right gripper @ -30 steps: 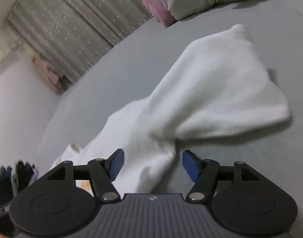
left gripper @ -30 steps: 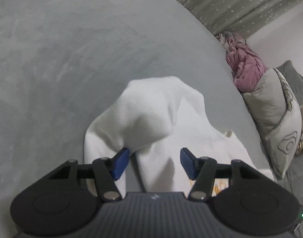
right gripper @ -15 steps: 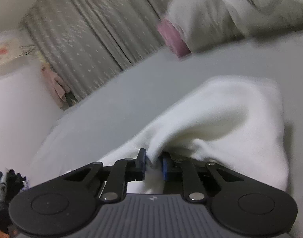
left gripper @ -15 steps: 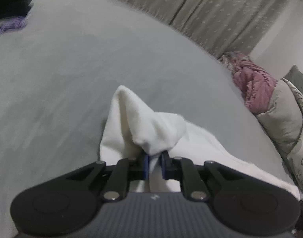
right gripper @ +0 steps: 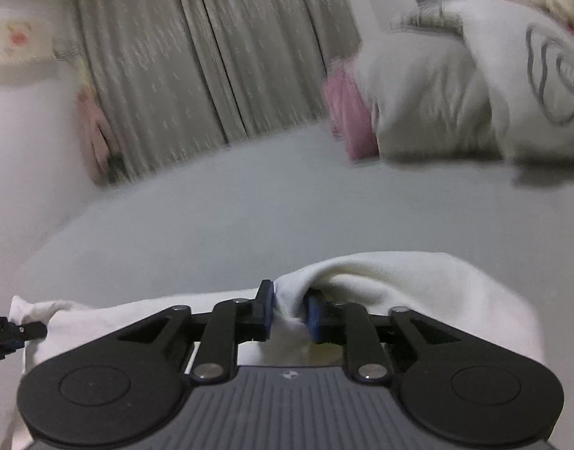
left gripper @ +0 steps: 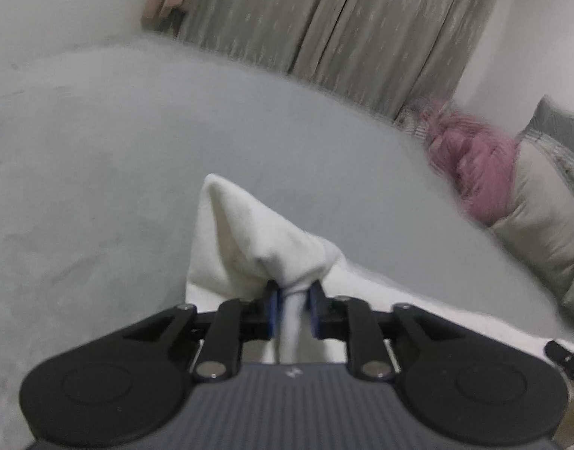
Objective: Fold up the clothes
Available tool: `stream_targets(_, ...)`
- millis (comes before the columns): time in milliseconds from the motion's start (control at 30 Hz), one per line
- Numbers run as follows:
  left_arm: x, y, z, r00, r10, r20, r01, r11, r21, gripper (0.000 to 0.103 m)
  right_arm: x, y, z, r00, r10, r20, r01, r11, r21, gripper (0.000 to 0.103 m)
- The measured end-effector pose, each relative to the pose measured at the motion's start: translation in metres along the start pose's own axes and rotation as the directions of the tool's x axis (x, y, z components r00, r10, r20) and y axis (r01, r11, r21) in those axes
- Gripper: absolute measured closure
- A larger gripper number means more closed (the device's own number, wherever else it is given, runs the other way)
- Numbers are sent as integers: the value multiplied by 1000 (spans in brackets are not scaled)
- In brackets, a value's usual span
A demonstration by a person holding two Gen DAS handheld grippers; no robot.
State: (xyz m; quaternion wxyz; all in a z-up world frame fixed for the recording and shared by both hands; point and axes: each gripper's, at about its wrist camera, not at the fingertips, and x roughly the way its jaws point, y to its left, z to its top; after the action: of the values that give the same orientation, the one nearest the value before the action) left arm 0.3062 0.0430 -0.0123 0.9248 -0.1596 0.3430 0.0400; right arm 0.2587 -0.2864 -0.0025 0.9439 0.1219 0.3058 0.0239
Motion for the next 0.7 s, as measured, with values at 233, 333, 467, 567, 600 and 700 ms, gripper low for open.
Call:
stream_targets(233,-28,-12,-15,997,-38,-62,46,990,133,26,-35,4,-19,999,-38,-15,37,999,-30,40)
stream_targets(333,-53,-14,-24,994,-50,-98,66,983,169,25,-66,3,-30,999,-43,-5,43,999,-10,34)
stream_targets(467,-96,-8,-53,992,-81,-97,98,977,187,10,-105,2,-47,999,-40,-4,40,999,19,26)
stream_targets(567,-133,11,-80,989,-108,-104,128,969,211,8,-132,0,-66,999,-35,-15,36,999,33,25)
stream_targets(600,-150,23,-91,987,-117,-105,138,966,218,8,-139,0,-72,999,-34,-20,35,999,38,25)
stream_targets(700,-186,48,-116,982,-153,-111,173,965,199,8,-161,-2,-89,999,-29,-35,31,998,56,25)
